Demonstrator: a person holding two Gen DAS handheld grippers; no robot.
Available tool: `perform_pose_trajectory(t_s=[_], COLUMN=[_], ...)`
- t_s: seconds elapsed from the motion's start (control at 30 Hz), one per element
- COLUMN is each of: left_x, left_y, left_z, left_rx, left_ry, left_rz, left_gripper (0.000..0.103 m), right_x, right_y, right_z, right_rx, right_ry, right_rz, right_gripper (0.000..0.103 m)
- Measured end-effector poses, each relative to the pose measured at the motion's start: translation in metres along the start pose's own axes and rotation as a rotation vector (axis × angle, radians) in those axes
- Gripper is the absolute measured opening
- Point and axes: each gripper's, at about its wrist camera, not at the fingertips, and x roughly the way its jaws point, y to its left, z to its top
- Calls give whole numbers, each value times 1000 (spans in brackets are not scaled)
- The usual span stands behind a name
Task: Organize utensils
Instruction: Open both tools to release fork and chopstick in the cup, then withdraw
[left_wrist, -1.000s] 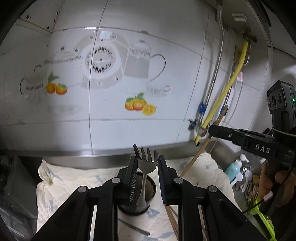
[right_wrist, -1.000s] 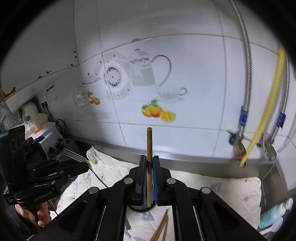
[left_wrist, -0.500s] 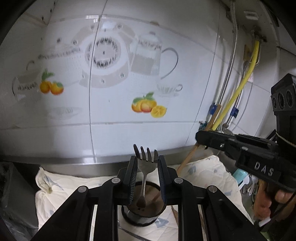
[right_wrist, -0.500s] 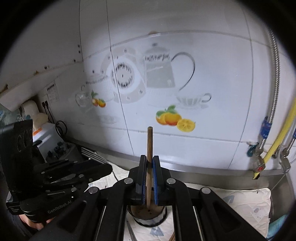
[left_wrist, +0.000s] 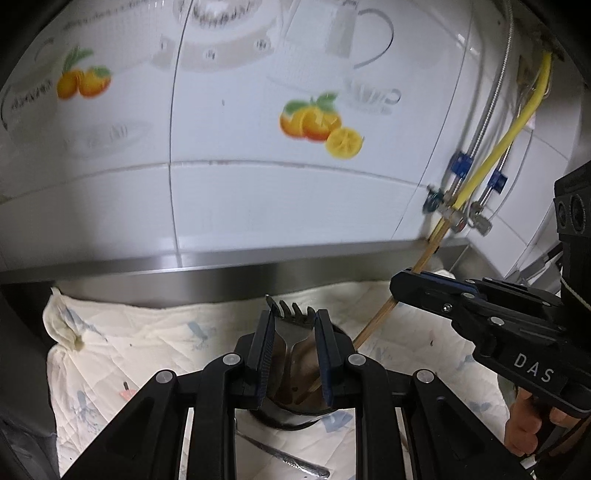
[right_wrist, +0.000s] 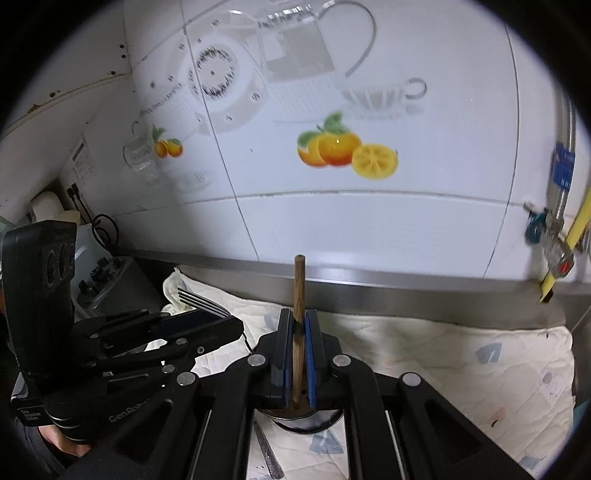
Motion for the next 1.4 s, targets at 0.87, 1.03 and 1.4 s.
perform_pose_trajectory(t_s=[0.87, 1.03, 1.4], left_x=[18, 6, 1], left_y=[24, 29, 55], left_z=[-7, -12, -52], left_rx=[-79, -95, -229], left_ry=[70, 72, 158], left_rz=[23, 47, 161], left_gripper=[38, 60, 66], right_x=[17, 5, -30], right_y=[-31, -27, -28], right_z=[-7, -9, -27], right_rx=[109, 72, 60], right_ry=[47, 15, -8], right_rz=[-3, -21, -17], right_gripper=[16, 52, 53])
